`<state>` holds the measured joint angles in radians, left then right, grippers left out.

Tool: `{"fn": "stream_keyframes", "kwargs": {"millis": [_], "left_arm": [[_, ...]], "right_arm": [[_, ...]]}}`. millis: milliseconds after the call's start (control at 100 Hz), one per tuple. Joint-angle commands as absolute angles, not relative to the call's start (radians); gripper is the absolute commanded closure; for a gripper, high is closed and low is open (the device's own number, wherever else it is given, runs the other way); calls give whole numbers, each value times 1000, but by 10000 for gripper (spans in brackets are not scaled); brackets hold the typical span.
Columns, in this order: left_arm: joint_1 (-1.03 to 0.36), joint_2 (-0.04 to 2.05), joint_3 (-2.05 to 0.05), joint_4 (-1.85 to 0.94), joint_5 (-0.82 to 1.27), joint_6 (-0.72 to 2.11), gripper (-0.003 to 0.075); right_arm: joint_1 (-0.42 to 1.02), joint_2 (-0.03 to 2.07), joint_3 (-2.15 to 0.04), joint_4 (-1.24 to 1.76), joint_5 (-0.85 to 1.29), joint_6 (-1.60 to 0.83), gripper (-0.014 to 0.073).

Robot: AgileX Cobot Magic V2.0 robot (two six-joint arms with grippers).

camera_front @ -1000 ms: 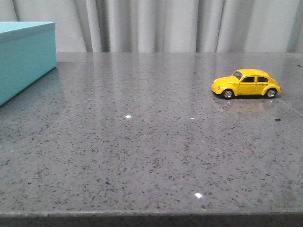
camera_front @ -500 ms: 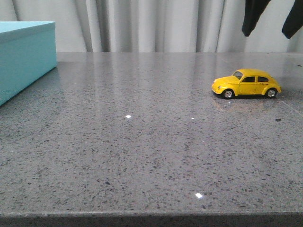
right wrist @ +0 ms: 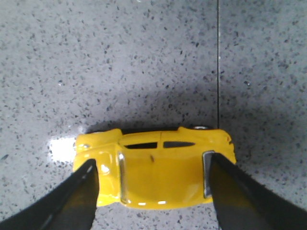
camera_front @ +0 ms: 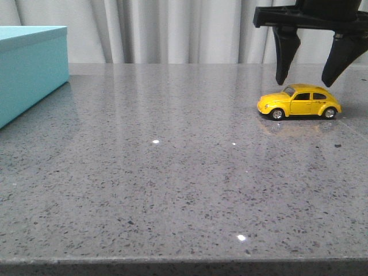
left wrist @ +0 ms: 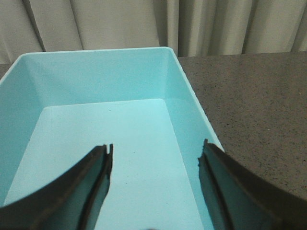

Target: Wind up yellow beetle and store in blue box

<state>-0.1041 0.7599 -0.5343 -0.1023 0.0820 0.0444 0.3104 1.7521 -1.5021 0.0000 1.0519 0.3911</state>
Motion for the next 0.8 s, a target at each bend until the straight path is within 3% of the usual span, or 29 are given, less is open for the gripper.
{"fn": "stream_keyframes", "kwargs": {"millis": [0, 520, 790], "left_arm": [[-113, 757, -570, -112, 15, 37, 332], [-113, 757, -570, -112, 15, 37, 332], [-113, 757, -570, -112, 17, 37, 332]], "right_arm": [[311, 1719, -1534, -9, 1036, 394, 96], [309, 1732, -1534, -51, 1068, 394, 96], [229, 1729, -1534, -90, 1127, 394, 96]]}}
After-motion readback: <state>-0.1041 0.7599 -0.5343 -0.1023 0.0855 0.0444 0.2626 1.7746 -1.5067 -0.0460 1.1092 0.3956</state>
